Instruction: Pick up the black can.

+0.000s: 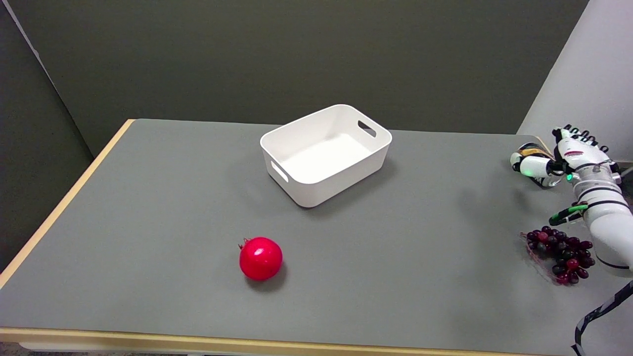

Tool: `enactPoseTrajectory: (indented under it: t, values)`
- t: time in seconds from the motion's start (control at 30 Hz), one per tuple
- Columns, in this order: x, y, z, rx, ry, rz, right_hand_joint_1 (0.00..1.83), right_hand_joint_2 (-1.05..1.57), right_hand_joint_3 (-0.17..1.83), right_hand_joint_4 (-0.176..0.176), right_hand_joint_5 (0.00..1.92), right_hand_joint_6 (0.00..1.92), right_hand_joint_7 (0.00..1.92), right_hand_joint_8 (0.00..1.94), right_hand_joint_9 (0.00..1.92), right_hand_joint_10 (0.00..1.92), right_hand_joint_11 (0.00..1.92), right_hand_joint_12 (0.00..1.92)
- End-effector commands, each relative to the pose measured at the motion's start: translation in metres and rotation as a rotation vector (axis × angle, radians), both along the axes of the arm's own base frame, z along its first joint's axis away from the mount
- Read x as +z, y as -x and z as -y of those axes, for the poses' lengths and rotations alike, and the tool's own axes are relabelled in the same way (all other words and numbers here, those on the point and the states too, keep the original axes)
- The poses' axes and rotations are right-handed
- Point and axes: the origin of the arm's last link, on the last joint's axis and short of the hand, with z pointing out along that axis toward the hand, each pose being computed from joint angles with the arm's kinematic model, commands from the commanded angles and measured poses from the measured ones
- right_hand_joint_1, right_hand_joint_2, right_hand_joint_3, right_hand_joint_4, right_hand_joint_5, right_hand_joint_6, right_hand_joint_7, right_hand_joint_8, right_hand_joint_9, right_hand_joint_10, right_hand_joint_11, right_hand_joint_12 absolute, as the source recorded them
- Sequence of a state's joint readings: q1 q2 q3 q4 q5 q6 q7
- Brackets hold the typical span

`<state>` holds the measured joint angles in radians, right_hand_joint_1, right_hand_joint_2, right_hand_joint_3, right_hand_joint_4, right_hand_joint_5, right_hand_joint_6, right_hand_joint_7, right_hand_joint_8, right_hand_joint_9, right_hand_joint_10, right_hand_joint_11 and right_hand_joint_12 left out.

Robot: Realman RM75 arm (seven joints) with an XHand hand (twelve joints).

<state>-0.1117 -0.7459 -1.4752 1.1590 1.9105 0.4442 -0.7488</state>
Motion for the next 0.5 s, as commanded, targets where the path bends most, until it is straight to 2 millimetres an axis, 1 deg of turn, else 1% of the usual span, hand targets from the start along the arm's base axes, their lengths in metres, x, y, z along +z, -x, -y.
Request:
enactPoseTrajectory:
  t: [0.03, 0.1, 0.27, 0.33, 0.43, 0.5]
  values:
    - [0.023, 0.005, -0.002, -0.031, 0.082, 0.037, 0.39, 0.55, 0.88, -0.176, 0.04, 0.42, 0.03, 0.20, 0.00, 0.04, 0.00, 0.59]
    - [0.022, 0.004, 0.004, -0.027, 0.078, 0.040, 0.39, 0.56, 0.88, -0.176, 0.04, 0.42, 0.03, 0.20, 0.00, 0.04, 0.00, 0.59]
    - [0.019, 0.003, 0.030, -0.041, 0.046, 0.040, 0.40, 0.56, 0.88, -0.176, 0.05, 0.42, 0.03, 0.20, 0.00, 0.05, 0.00, 0.60]
    - [0.015, 0.000, 0.046, -0.043, 0.023, 0.041, 0.40, 0.56, 0.89, -0.176, 0.05, 0.42, 0.03, 0.20, 0.00, 0.05, 0.00, 0.61]
    - [0.012, 0.000, 0.063, -0.050, 0.003, 0.048, 0.40, 0.56, 0.89, -0.176, 0.05, 0.42, 0.04, 0.20, 0.00, 0.05, 0.00, 0.61]
    - [0.011, 0.004, 0.067, -0.069, -0.005, 0.050, 0.40, 0.56, 0.89, -0.176, 0.05, 0.43, 0.04, 0.20, 0.00, 0.06, 0.00, 0.61]
